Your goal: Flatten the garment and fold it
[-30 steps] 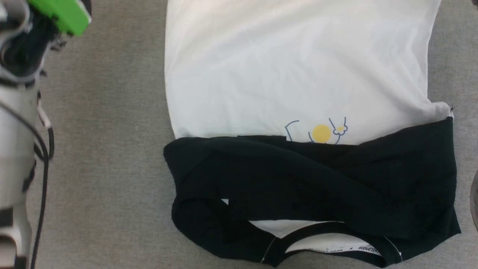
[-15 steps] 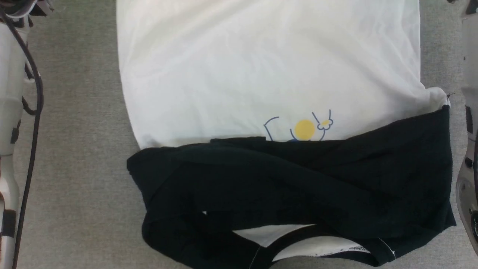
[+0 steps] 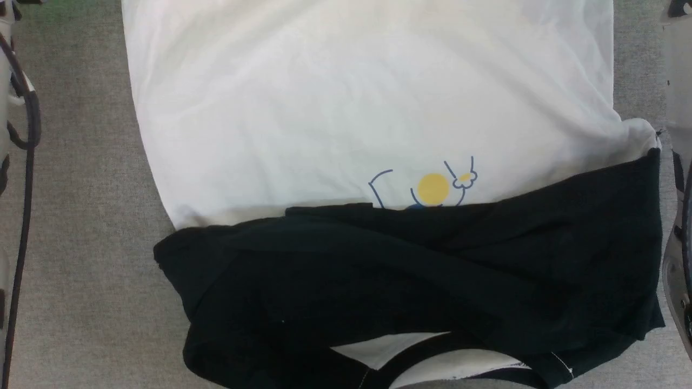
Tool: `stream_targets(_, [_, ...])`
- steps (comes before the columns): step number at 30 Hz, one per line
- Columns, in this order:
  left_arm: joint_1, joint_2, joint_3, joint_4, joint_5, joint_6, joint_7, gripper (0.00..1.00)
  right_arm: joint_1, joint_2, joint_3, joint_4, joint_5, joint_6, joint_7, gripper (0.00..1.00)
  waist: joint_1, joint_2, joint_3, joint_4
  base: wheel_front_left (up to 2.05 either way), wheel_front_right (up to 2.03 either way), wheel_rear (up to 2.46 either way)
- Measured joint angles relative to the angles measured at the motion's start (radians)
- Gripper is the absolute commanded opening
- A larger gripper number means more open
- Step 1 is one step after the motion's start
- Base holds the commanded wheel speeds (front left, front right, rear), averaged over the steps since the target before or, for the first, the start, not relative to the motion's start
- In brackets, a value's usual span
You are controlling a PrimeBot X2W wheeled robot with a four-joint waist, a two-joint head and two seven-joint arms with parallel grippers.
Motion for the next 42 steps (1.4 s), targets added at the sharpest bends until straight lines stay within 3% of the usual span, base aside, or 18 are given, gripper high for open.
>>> stream_targets(1, [-0.002,0.0,0.002,0.002,-0.008,0.0,0.001,0.0,0.0,-0.002,0.002,-0.002,0.0,0.0,0.001,0.0,0.0,0.0,0.002,0.0,0.0,0.0,0.0])
stream_targets(8, [-0.006,-0.004,0.006,-0.002,-0.058,-0.001,-0.002,0.0,0.0,-0.015,-0.003,-0.003,0.0,0.0,0.001,0.0,0.0,0.0,-0.005,0.016,0.0,0.0,0.0])
stream_targets(21, [0.024,0.001,0.021,-0.066,-0.162,-0.001,-0.246,0.0,0.0,-0.03,-0.03,0.029,-0.03,0.0,-0.138,0.0,0.0,0.0,-0.102,0.038,0.0,0.0,0.0])
stream_targets(32, [0.03,0.058,-0.079,-0.082,-0.19,-0.006,-0.454,0.0,-0.038,-0.048,-0.046,0.121,-0.078,0.0,-0.3,0.0,0.0,0.0,-0.235,0.066,0.0,0.0,0.0])
stream_targets(37, [0.055,0.059,-0.138,-0.077,-0.231,-0.006,-0.486,0.0,-0.024,-0.048,-0.038,0.167,-0.041,0.0,-0.325,0.0,0.0,0.0,-0.276,0.072,0.0,0.0,0.0])
stream_targets(42, [0.176,0.056,-0.226,-0.108,-0.285,-0.006,-0.536,0.0,0.095,-0.057,0.002,0.181,0.044,0.0,-0.355,0.0,0.0,0.0,-0.344,0.079,0.0,0.0,0.0])
